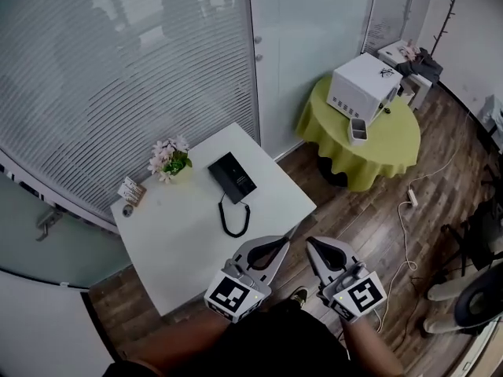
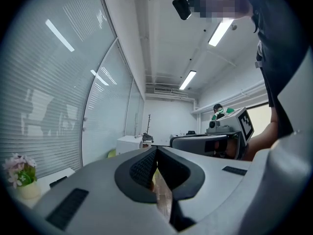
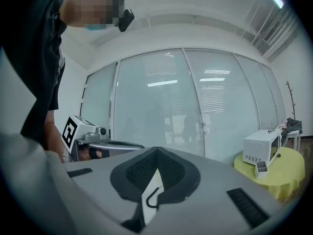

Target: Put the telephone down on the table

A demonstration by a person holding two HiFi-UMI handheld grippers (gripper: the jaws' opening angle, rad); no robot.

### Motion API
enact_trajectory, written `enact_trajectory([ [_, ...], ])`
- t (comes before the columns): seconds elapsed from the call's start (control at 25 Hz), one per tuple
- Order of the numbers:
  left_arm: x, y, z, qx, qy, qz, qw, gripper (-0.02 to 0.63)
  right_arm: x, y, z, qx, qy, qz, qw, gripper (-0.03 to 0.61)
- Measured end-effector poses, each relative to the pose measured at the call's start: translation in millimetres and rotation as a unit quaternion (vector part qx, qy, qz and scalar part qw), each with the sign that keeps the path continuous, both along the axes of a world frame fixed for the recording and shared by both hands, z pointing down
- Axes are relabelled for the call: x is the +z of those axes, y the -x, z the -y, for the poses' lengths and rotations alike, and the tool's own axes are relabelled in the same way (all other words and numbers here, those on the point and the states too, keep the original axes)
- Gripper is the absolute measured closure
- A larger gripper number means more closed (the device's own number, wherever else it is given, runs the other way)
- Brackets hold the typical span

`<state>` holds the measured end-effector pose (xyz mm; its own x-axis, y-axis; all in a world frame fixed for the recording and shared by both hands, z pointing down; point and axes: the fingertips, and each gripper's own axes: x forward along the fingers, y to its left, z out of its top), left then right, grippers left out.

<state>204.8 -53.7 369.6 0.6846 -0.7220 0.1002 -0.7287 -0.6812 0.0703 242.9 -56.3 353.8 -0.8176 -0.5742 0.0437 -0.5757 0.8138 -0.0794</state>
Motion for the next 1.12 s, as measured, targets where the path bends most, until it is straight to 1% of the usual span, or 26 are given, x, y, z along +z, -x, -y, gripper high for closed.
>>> enact_trajectory([
  [0.28,0.9,-38.7,37.8,-0.065,0.007,-0.006,0.9979,0.604,0.9,-39.0,40.0,-0.059,0.004,0.001,0.998,0.558],
  [0.36,3.0,-44.2,44.9,-0.080,0.010,0.004,0.9967,0.604,1.7,-47.0,46.5,-0.078,0.004,-0.003,0.997,0.557],
  [0.52,1.2,-50.0,62.4,-0.115,0.009,-0.003,0.9933,0.603,3.8,-61.8,63.0,-0.098,0.003,0.002,0.995,0.557],
  [0.6,4.3,-52.7,64.8,-0.124,0.012,0.005,0.9922,0.603,6.4,-66.8,67.8,-0.107,0.008,0.004,0.994,0.557],
  [0.76,9.3,-48.3,68.1,-0.143,0.021,0.029,0.9891,0.603,10.6,-65.6,74.9,-0.128,0.016,0.007,0.992,0.557],
  [0.88,7.9,-43.0,79.4,-0.154,0.017,0.023,0.9876,0.603,12.0,-59.4,86.1,-0.140,0.012,0.001,0.990,0.557],
  [1.04,16.0,-26.2,86.8,-0.164,0.021,0.033,0.9857,0.603,18.7,-40.7,96.4,-0.156,0.015,-0.002,0.988,0.557],
  [1.12,17.2,-17.1,93.1,-0.177,0.018,0.025,0.9837,0.603,21.5,-30.2,102.1,-0.166,0.016,-0.008,0.986,0.557],
])
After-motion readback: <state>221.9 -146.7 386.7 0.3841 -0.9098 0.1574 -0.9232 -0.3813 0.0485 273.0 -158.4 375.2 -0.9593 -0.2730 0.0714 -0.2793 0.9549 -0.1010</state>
